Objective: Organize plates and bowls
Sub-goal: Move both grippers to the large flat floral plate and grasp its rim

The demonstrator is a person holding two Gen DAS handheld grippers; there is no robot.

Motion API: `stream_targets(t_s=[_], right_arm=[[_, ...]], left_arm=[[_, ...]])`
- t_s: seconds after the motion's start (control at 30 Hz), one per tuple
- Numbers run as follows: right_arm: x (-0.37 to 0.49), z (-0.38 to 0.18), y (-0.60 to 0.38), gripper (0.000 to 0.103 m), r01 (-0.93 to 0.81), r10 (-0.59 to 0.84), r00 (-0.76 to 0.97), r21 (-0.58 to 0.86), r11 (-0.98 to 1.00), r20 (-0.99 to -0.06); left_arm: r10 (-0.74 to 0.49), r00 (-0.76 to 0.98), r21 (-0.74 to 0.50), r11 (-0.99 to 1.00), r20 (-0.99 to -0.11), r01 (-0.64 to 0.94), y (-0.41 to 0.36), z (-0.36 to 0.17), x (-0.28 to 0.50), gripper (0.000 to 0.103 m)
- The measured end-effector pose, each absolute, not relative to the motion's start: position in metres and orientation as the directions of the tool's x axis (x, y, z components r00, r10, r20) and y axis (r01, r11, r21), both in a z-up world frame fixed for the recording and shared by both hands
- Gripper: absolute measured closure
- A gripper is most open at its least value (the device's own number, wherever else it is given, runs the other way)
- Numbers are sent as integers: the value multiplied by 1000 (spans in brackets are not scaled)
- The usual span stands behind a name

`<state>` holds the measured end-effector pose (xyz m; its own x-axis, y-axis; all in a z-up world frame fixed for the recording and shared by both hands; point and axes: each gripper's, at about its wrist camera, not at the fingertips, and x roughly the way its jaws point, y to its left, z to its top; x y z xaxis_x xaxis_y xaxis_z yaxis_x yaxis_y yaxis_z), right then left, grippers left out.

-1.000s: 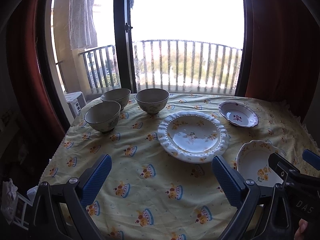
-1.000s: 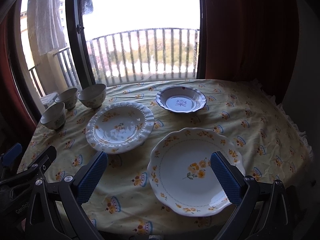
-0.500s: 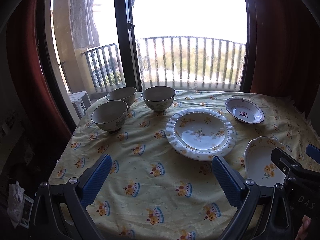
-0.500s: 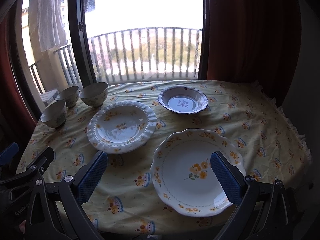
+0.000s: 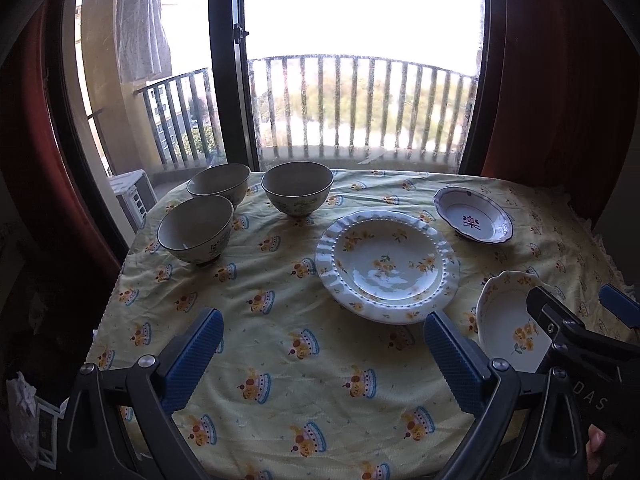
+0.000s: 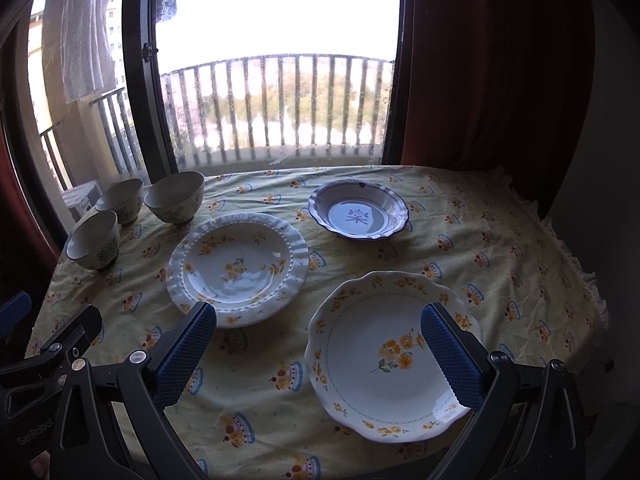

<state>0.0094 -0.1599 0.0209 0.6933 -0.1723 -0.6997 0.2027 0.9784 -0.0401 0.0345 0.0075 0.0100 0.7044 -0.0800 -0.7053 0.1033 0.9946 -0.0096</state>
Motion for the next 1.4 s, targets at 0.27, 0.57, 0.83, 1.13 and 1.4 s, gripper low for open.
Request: stream_targets(t_s=[0.27, 0.57, 0.83, 1.13, 1.4], right_arm=[[14, 3, -167, 0, 278, -206, 632, -30, 960, -747], [28, -17, -202, 0, 282, -196, 614, -19, 959, -764], [43, -36, -255, 2, 229, -156, 582, -23, 973, -798], [60, -70, -311, 3, 166, -108, 515, -25, 986, -850], [78, -97, -347, 7, 143, -68, 462, -1, 990, -884]], left_arm=[[-129, 643, -30, 986, -755, 163, -2, -6, 54, 5], [-114, 615, -26, 988, -780, 150, -42, -23, 68, 7], [-81, 562, -43, 996, -823, 81, -92, -46, 74, 10], [-56, 463, -67, 998, -885, -7, -144, -85, 81, 17], [-40, 433, -51, 999, -900, -15, -175, -104, 88, 25]])
